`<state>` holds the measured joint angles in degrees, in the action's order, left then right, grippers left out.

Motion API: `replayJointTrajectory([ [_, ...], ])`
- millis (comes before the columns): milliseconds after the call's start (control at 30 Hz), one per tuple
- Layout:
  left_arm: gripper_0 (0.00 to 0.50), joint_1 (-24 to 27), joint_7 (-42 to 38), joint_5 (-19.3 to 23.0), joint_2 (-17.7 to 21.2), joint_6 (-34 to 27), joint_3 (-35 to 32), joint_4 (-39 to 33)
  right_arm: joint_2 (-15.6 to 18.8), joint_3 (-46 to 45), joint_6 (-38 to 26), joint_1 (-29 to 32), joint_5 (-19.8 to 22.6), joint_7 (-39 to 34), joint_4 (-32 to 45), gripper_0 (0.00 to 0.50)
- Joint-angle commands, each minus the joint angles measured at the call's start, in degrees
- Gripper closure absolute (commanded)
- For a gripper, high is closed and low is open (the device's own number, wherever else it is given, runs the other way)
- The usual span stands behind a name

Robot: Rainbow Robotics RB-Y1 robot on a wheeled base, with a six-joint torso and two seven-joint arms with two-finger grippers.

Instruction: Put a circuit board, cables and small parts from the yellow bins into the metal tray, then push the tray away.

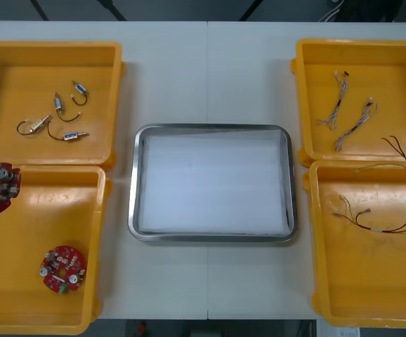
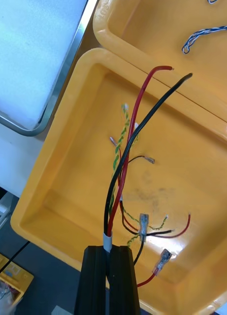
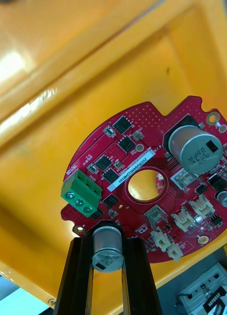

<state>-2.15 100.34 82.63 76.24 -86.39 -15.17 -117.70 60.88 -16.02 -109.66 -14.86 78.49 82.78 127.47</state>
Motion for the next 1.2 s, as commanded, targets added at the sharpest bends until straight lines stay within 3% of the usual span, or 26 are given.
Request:
replayJointTrajectory([
  [33, 0.500, 3.47, -17.99, 1.30, 2.07, -1.06, -0.30, -4.56, 6.26, -1.56, -0.34, -2.72, 3.68, -0.25, -1.26, 0.500],
  [167, 0.500, 4.88, -22.38, 1.30, 1.54, -1.41, -0.12, -6.23, 8.02, -1.56, -0.34, -3.16, 5.70, -0.69, -1.70, 0.500],
  [333, 0.500, 12.61, -31.78, -0.89, -0.22, -2.64, 6.47, -8.78, 10.66, -1.56, -0.34, -4.21, 9.04, -1.56, -2.05, 0.500],
  [567, 0.500, 22.80, -55.78, -12.50, -5.40, -5.01, 20.01, -16.69, 15.84, -1.56, -0.34, -5.88, 13.79, -2.97, -2.40, 0.500],
  [800, 0.500, 28.96, -66.68, -21.11, -12.00, -7.21, 31.17, -18.45, 19.80, -1.47, -0.34, -7.82, 19.33, -3.85, -5.57, 0.500],
  [933, 0.500, 31.95, -71.86, -25.06, -15.42, -8.27, 36.53, -18.36, 19.54, -1.47, -0.34, -8.17, 20.47, -3.85, -6.62, 0.500],
  [1200, 0.500, 38.89, -80.56, -30.16, -21.75, -10.46, 45.50, -16.69, 15.84, -1.30, -0.34, -8.17, 17.04, -3.41, -5.74, 0.500],
])
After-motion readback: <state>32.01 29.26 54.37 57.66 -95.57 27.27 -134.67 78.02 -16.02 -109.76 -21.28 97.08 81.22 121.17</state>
